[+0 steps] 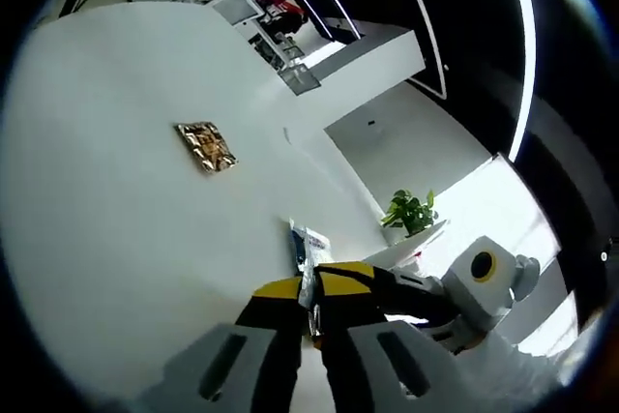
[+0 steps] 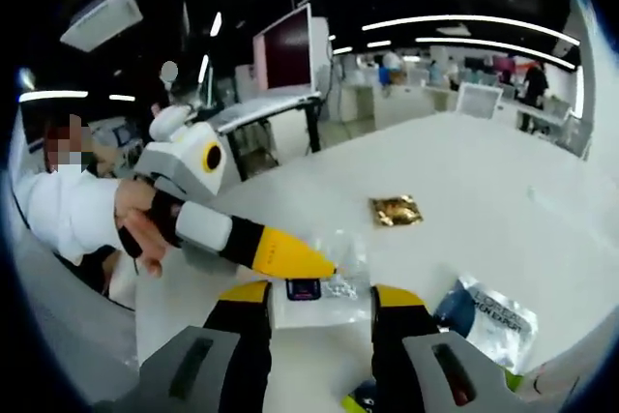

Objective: Arrange the skincare products in the storage area until every visible bottle or jar stands upright without overlapping.

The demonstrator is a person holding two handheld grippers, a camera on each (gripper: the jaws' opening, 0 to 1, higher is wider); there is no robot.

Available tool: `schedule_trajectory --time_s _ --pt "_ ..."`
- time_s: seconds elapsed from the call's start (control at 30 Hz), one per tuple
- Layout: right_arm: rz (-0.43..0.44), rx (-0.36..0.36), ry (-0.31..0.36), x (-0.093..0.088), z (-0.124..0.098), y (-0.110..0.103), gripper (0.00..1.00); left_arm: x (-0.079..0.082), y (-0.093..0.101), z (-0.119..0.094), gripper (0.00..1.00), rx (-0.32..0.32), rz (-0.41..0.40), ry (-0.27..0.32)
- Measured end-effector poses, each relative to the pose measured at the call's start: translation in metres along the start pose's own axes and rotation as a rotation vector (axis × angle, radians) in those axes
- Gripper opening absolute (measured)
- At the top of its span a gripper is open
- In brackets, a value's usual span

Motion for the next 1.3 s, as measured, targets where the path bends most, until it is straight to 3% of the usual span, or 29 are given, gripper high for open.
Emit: schedule_trajectory --time_s 0.33,0.5,0.57,0.77,0.9,1.03,1.2,1.3 --pt "-0.064 -0.022 -0.004 -0.001 -0.011 -0.006 0.35 0.003 0.005 -0.003 0.00 -0.022 -0.035 -0.025" --pt "-0.113 -0.041 -0.021 -0.007 -0.022 -0.008 0.25 0.003 0.004 -0.004 0.00 -0.002 0.025 -0.063" --pt "-0.115 -0.042 -0.030 -0.010 -0.024 -0.008 0.29 0.002 0.004 -0.004 0.00 -0.009 0.038 -0.076" --pt "-0.104 -0.032 -0.064 -0.027 -0.030 -0.012 0.27 -0.012 0.001 0.000 0.00 -0.004 0.108 -0.183" --pt "-0.096 -0.026 -0.078 -0.033 -0.034 -0.014 0.27 -0.023 -0.003 0.003 0.00 0.002 0.167 -0.284" --pt "-0.073 -0.023 -0.081 -0.037 -0.039 -0.015 0.27 -0.027 0.000 0.008 0.00 -0.017 0.176 -0.330" --pt "-0.119 -0.040 -0.099 -0.040 -0.042 -0.012 0.26 -0.031 -0.008 0.012 0.00 0.017 0.264 -0.429" --pt "-0.118 -0.048 -0.100 -0.041 -0.042 -0.011 0.27 -0.032 -0.009 0.015 0.00 0.018 0.279 -0.453"
Point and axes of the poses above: the point that each gripper's makers call its tool centre point, and the gripper's own axes: z roughly forward along the fingers, y roughly to its right, x roughly out of its top, the point moved 3 cm from there along -z, roughly backward along the fingers, and after that the axes turned 1 degree about -z, right-handed, at the moved point
